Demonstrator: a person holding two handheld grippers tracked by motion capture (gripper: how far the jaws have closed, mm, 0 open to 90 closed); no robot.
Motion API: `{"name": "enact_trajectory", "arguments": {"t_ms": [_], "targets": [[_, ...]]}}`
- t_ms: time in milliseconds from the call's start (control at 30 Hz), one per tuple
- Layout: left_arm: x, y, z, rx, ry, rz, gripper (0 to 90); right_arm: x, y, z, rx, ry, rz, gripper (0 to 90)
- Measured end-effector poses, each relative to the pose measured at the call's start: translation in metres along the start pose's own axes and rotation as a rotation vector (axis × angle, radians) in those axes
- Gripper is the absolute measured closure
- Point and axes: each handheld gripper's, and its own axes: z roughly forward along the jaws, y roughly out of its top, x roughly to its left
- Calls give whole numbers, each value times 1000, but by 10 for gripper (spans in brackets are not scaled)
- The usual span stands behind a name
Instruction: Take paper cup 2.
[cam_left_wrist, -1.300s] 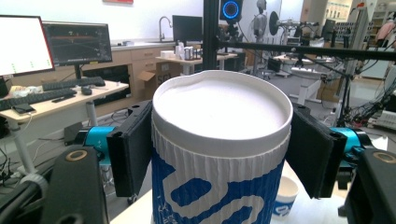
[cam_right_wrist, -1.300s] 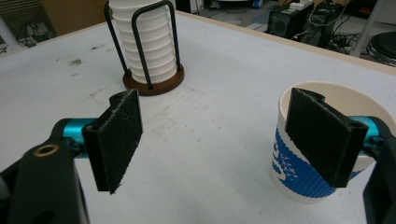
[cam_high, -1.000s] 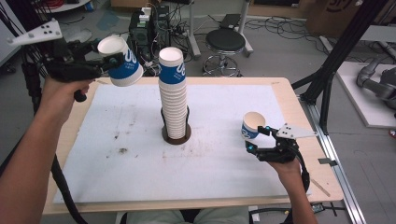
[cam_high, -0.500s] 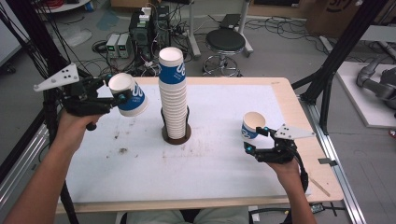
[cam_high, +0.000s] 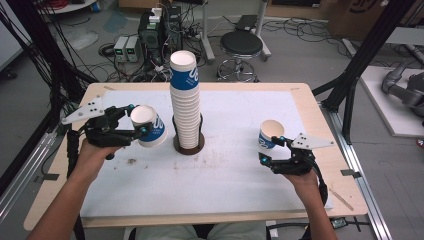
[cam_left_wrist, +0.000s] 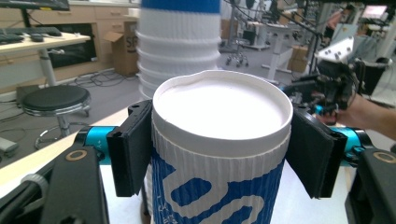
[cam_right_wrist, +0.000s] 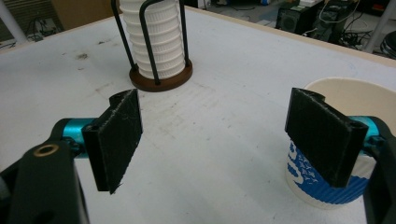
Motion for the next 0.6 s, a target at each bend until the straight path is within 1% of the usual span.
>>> {"name": "enact_trajectory", "arguments": {"t_ms": [33,67,100,133,167,200,300,400,500,600], "targets": [[-4,-4,4,5,-9,7,297,0,0,0,-2,4,-1,195],[-4,-4,4,5,-9,7,297,0,0,0,-2,4,-1,195],[-8,-9,8,8,-24,7,297,0,-1,1,0,7,-1,195],[-8,-9,8,8,-24,7,297,0,-1,1,0,7,-1,195],[-11,-14,13,19,-32,16,297,0,-1,1,1,8,-1,195],[-11,-14,13,19,-32,16,297,0,-1,1,1,8,-1,195],[-15,-21,21,25,-54,20,296,0,0,1,-1,8,-5,195],[-18,-23,25,31,-60,21,297,0,1,1,-3,6,-12,195],[-21,-30,33,34,-79,20,297,1,1,3,-2,10,-24,195],[-23,-34,36,33,-84,16,296,2,1,5,1,12,-27,195]]}}
